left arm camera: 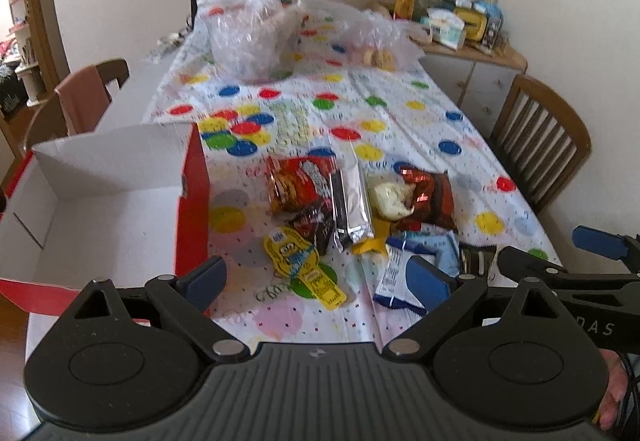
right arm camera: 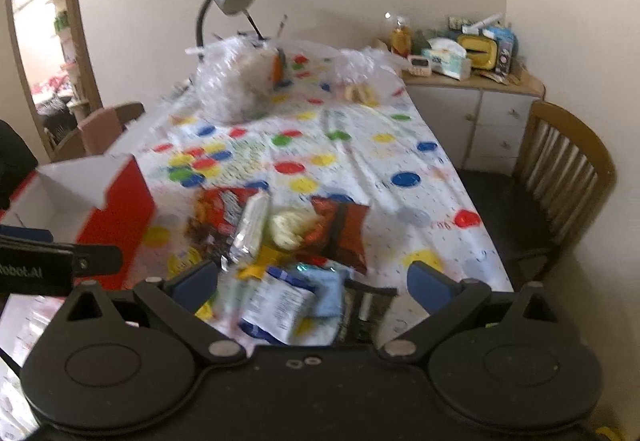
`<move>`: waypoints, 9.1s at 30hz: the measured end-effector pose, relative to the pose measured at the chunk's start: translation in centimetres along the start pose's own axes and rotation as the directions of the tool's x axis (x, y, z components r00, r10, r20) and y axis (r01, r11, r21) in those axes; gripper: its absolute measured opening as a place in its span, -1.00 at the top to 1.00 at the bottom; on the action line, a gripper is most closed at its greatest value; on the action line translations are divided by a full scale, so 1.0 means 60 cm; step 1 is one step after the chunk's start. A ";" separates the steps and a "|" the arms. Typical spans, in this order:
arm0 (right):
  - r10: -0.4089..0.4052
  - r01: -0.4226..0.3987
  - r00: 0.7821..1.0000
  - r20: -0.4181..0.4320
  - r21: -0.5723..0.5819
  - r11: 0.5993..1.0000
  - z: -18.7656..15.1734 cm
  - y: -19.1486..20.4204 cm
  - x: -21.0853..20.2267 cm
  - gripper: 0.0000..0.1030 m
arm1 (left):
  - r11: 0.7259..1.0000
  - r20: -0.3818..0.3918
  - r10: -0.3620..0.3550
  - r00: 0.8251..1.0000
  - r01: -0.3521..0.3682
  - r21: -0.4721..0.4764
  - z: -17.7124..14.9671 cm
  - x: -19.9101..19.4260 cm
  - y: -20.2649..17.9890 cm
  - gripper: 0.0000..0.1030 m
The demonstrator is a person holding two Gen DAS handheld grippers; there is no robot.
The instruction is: Organize snacks
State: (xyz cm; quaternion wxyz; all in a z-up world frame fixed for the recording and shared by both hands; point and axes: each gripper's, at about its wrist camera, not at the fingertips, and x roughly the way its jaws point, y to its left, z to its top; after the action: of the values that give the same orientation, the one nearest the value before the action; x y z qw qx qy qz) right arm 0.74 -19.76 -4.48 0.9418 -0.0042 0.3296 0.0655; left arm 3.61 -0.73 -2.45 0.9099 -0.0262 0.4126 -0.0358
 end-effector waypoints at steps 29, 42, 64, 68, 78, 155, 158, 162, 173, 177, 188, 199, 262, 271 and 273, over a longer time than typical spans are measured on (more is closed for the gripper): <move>-0.001 0.018 0.958 -0.288 0.057 0.998 -0.062 -0.070 0.189 -0.41 | 0.986 -0.296 0.095 0.950 -0.131 -0.104 0.023 0.282 0.033 -0.64; 0.021 -0.001 0.949 -0.314 0.066 0.998 -0.063 -0.073 0.210 -0.06 | 0.975 -0.368 0.122 0.922 -0.180 -0.128 0.032 0.331 0.040 -0.48; 0.048 -0.014 0.955 -0.292 0.117 0.993 -0.061 -0.081 0.182 0.40 | 0.980 -0.318 0.117 0.941 -0.162 -0.119 0.030 0.305 0.051 0.00; 0.056 -0.021 0.959 -0.278 0.128 0.992 -0.058 -0.084 0.159 0.40 | 0.981 -0.294 0.099 0.951 -0.142 -0.131 0.027 0.281 0.052 0.00; 0.094 -0.073 0.970 -0.225 0.100 0.992 -0.026 -0.063 0.096 0.40 | 0.989 -0.235 0.050 0.971 -0.081 -0.125 0.026 0.186 0.054 0.00; 0.228 -0.379 0.860 -0.457 -0.272 0.885 0.034 0.563 0.302 0.27 | 0.977 -0.316 0.213 0.925 -0.198 0.079 0.019 0.179 0.478 -0.01; 0.245 -0.384 0.863 -0.443 -0.259 0.886 0.043 0.554 0.293 0.17 | 0.980 -0.299 0.200 0.933 -0.192 0.058 0.022 0.169 0.479 -0.09; 0.266 -0.388 0.868 -0.419 -0.238 0.890 0.055 0.540 0.274 0.14 | 0.982 -0.266 0.189 0.945 -0.186 0.036 0.025 0.147 0.477 -0.22; 0.322 -0.388 0.890 -0.322 -0.168 0.906 0.090 0.493 0.198 -0.21 | 0.991 -0.151 0.132 0.980 -0.135 -0.008 0.040 0.067 0.449 -0.23; 0.338 -0.388 0.899 -0.279 -0.147 0.910 0.099 0.469 0.164 -0.30 | 0.995 -0.102 0.101 0.990 -0.102 -0.008 0.045 0.037 0.426 -0.28; 0.330 -0.347 0.928 -0.174 -0.075 0.935 0.104 0.366 0.084 -0.61 | 1.000 -0.007 0.014 1.000 -0.014 0.019 0.053 -0.005 0.336 -0.43; 0.264 -0.269 0.957 -0.119 -0.034 0.962 0.088 0.239 0.051 -0.86 | 0.999 0.015 -0.042 0.999 0.041 0.031 0.049 0.011 0.227 -0.54; 0.031 0.023 0.877 -0.480 0.106 0.994 -0.016 0.054 0.283 0.04 | 0.956 -0.331 -0.141 0.933 0.042 -0.289 0.083 0.369 0.084 0.35; 0.060 0.007 0.890 -0.453 0.145 0.989 -0.019 0.041 0.243 0.06 | 0.954 -0.316 -0.156 0.936 0.060 -0.295 0.071 0.341 0.099 0.42; 0.068 0.000 0.893 -0.445 0.151 0.988 -0.017 0.042 0.231 0.06 | 0.955 -0.316 -0.156 0.936 0.062 -0.290 0.067 0.329 0.100 0.42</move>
State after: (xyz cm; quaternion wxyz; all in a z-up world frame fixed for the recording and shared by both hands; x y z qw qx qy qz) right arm 10.51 -15.64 -13.82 0.8368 0.0562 0.5419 0.0549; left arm 19.88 3.60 -15.04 0.8103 -0.1689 0.5601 -0.0330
